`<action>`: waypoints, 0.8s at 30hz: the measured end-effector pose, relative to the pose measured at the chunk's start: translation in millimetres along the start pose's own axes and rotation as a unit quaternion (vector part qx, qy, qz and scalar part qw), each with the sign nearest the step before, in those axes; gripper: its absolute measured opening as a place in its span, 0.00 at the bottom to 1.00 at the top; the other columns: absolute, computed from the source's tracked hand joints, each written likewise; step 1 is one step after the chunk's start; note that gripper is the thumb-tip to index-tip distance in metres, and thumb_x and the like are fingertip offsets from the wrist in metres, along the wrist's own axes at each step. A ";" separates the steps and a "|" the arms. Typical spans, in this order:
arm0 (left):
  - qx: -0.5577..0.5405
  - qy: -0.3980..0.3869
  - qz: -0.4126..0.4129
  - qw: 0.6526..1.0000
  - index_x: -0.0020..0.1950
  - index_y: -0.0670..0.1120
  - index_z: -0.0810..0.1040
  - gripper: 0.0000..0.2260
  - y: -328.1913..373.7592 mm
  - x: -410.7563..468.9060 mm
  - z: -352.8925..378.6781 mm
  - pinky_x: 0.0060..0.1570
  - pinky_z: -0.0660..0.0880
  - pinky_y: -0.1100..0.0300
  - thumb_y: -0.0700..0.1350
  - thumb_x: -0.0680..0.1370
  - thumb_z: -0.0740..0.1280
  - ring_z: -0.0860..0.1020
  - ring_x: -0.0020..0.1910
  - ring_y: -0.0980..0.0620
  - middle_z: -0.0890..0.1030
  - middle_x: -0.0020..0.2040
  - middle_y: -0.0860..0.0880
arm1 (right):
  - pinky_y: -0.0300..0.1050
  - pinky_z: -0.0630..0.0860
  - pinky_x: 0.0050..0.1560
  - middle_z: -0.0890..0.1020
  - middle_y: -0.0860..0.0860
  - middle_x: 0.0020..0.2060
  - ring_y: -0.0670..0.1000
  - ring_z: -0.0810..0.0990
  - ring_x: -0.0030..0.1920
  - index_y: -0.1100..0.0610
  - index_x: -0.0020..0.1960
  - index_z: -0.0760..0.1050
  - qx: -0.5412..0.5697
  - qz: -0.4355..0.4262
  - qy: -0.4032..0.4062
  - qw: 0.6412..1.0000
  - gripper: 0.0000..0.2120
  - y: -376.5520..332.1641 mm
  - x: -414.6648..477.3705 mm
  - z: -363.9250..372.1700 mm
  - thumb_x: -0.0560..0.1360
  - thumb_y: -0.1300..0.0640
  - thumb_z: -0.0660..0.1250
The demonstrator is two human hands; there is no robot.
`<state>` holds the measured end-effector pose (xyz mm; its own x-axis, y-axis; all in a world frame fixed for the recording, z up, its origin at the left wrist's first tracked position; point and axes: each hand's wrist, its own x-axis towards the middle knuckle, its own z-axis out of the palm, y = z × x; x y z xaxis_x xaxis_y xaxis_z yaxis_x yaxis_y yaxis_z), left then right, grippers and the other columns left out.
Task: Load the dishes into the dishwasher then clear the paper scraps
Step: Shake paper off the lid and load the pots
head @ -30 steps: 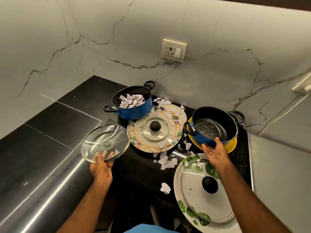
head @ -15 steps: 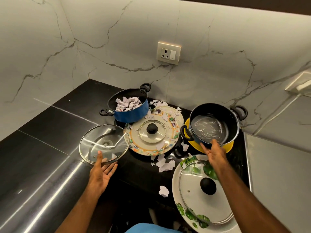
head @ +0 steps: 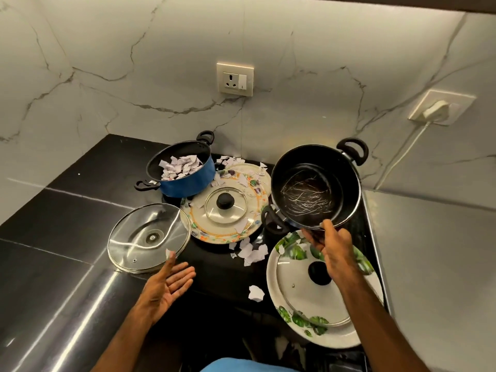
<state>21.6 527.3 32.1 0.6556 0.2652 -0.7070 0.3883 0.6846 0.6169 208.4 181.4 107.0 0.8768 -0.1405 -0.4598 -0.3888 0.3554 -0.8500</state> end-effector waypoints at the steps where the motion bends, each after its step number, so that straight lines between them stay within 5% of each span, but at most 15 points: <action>1: 0.050 -0.027 -0.028 0.998 0.68 0.37 0.76 0.33 -0.2 -3.2 4.4 0.59 0.80 0.48 0.61 0.74 0.70 0.84 0.58 0.41 0.84 0.59 0.37 | 0.52 0.85 0.50 0.87 0.63 0.49 0.61 0.89 0.48 0.70 0.63 0.74 -0.002 0.000 0.000 1.000 0.15 5.0 -9.3 -4.4 0.80 0.62 0.66; 5: 0.200 -0.137 -0.085 0.966 0.69 0.41 0.77 0.30 -1.7 -19.6 46.9 0.64 0.77 0.44 0.62 0.76 0.66 0.83 0.60 0.41 0.83 0.60 0.39 | 0.51 0.86 0.49 0.88 0.61 0.48 0.61 0.89 0.48 0.68 0.62 0.76 -0.020 -0.014 -0.013 1.000 0.12 18.0 -45.3 -20.4 0.81 0.63 0.64; 12: 0.211 -0.271 0.019 0.939 0.73 0.54 0.72 0.36 0.2 -47.4 163.4 0.59 0.79 0.38 0.67 0.70 0.74 0.82 0.62 0.42 0.80 0.67 0.47 | 0.56 0.85 0.53 0.88 0.61 0.47 0.61 0.89 0.48 0.64 0.60 0.79 -0.086 -0.042 0.009 0.995 0.11 24.9 -82.1 -58.5 0.81 0.61 0.65; 20: 0.427 -0.226 0.122 0.867 0.62 0.56 0.78 0.22 -51.6 -61.4 246.0 0.41 0.84 0.49 0.65 0.73 0.73 0.85 0.49 0.50 0.84 0.55 0.50 | 0.56 0.85 0.53 0.89 0.57 0.47 0.58 0.89 0.44 0.58 0.60 0.79 -0.116 -0.082 0.077 0.987 0.09 15.4 -105.8 -127.0 0.80 0.59 0.68; 24: 0.500 -0.233 0.142 0.822 0.59 0.55 0.77 0.14 -93.7 -59.8 275.6 0.43 0.85 0.46 0.61 0.79 0.67 0.87 0.44 0.48 0.85 0.53 0.48 | 0.55 0.86 0.51 0.88 0.54 0.52 0.55 0.89 0.46 0.50 0.63 0.79 -0.140 -0.102 0.118 0.978 0.13 14.1 -122.3 -176.7 0.79 0.55 0.70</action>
<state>124.5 260.3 111.8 0.8983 -0.1302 -0.4197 0.3621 -0.3218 0.8748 45.7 40.3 105.8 0.8671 -0.4035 -0.2920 -0.3042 0.0351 -0.9519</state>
